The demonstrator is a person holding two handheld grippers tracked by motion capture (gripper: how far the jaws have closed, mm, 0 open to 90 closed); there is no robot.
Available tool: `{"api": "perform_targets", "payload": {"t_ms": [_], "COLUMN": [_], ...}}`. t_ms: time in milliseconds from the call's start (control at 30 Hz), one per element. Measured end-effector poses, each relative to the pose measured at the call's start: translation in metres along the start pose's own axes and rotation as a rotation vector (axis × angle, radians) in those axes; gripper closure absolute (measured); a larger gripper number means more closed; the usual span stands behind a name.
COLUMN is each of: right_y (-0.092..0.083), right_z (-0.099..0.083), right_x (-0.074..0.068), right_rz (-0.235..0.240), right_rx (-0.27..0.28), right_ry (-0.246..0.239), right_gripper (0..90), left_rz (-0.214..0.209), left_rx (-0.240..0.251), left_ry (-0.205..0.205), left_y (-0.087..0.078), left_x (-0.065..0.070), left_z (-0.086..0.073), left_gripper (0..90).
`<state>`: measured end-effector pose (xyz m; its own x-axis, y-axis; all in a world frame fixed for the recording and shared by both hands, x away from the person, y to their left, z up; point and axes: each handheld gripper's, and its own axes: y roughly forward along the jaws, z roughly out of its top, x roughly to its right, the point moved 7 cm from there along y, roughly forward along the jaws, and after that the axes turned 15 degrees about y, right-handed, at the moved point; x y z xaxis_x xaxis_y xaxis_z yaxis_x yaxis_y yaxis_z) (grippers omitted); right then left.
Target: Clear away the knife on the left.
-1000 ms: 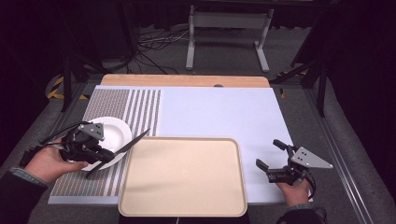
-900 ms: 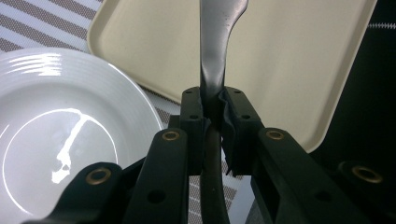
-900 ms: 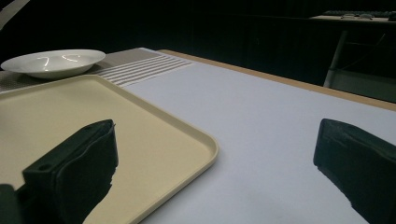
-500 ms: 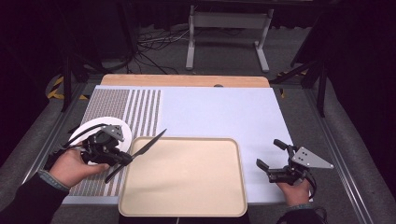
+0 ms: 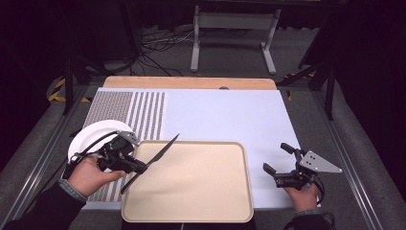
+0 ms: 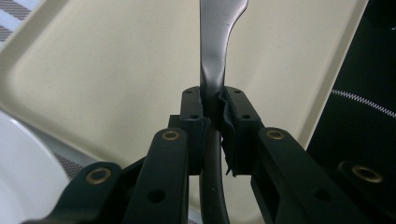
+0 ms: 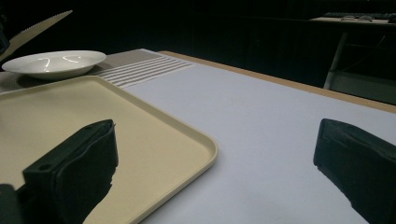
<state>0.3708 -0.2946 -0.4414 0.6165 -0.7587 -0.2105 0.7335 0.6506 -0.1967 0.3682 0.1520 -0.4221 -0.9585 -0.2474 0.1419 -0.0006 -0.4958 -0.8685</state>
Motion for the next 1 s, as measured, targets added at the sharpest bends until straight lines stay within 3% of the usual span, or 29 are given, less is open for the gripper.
{"api": "perform_targets", "payload": {"t_ms": [433, 633, 1000], "right_y": [0.0, 0.0, 0.0], "right_z": [0.0, 0.0, 0.0], "right_x": [0.0, 0.0, 0.002], "right_rz": [0.002, 0.001, -0.006], "right_rx": [0.001, -0.001, -0.001], "right_ry": [-0.001, 0.0, 0.0], "right_gripper": [1.0, 1.0, 1.0], "left_rz": [-0.056, -0.049, -0.079], "left_rx": [-0.013, -0.024, -0.028], "left_ry": [-0.051, -0.061, -0.083], "left_y": [0.025, 0.032, 0.044], "left_x": [0.004, 0.004, 0.004], "left_z": [0.001, -0.001, -0.005], "left_gripper": [79.9, 79.9, 79.9]}}
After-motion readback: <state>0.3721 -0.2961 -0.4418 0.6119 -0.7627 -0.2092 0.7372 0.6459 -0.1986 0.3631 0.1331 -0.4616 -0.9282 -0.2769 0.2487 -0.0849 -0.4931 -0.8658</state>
